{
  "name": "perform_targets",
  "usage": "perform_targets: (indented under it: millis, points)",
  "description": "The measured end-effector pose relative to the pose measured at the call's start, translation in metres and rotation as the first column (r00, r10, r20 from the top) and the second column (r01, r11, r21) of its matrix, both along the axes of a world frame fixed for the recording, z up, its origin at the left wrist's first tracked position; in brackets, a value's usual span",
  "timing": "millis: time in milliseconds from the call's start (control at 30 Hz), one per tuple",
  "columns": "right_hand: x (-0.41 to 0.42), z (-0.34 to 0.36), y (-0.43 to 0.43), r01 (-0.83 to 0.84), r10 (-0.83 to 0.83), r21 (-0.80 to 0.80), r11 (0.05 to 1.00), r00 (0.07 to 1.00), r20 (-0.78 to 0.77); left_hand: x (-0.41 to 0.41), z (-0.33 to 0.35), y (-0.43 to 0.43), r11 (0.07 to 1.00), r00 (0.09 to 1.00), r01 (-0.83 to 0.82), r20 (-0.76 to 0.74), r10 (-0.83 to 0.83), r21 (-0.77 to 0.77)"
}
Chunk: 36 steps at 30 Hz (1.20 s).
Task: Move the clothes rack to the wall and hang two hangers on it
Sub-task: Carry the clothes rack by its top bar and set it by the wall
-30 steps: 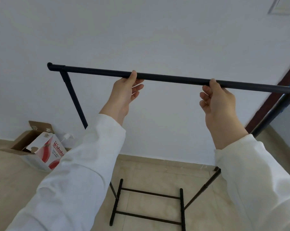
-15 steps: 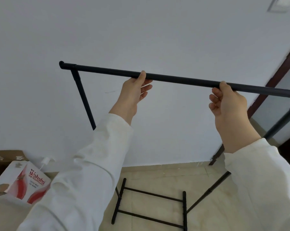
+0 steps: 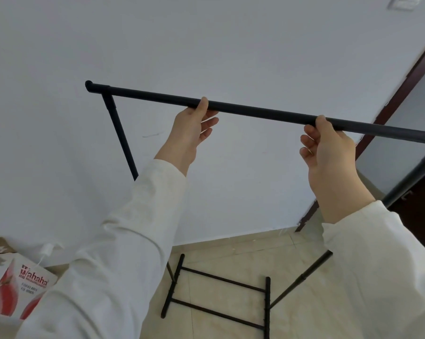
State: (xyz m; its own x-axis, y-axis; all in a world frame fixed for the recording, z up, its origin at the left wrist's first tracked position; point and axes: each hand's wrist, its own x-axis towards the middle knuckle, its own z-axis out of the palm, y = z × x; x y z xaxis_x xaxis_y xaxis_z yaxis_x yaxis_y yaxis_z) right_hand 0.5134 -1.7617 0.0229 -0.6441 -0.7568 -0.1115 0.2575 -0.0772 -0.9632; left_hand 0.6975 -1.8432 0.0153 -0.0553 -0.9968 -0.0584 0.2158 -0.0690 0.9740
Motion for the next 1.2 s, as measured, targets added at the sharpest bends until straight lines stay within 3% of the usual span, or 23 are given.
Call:
perform_targets:
  millis: [1200]
  points:
    - [0.015, -0.009, -0.013, -0.04, 0.041, -0.039, 0.998, 0.999, 0.013, 0.018, -0.008, -0.014, 1.0, 1.0, 0.001, -0.026, -0.002, -0.022]
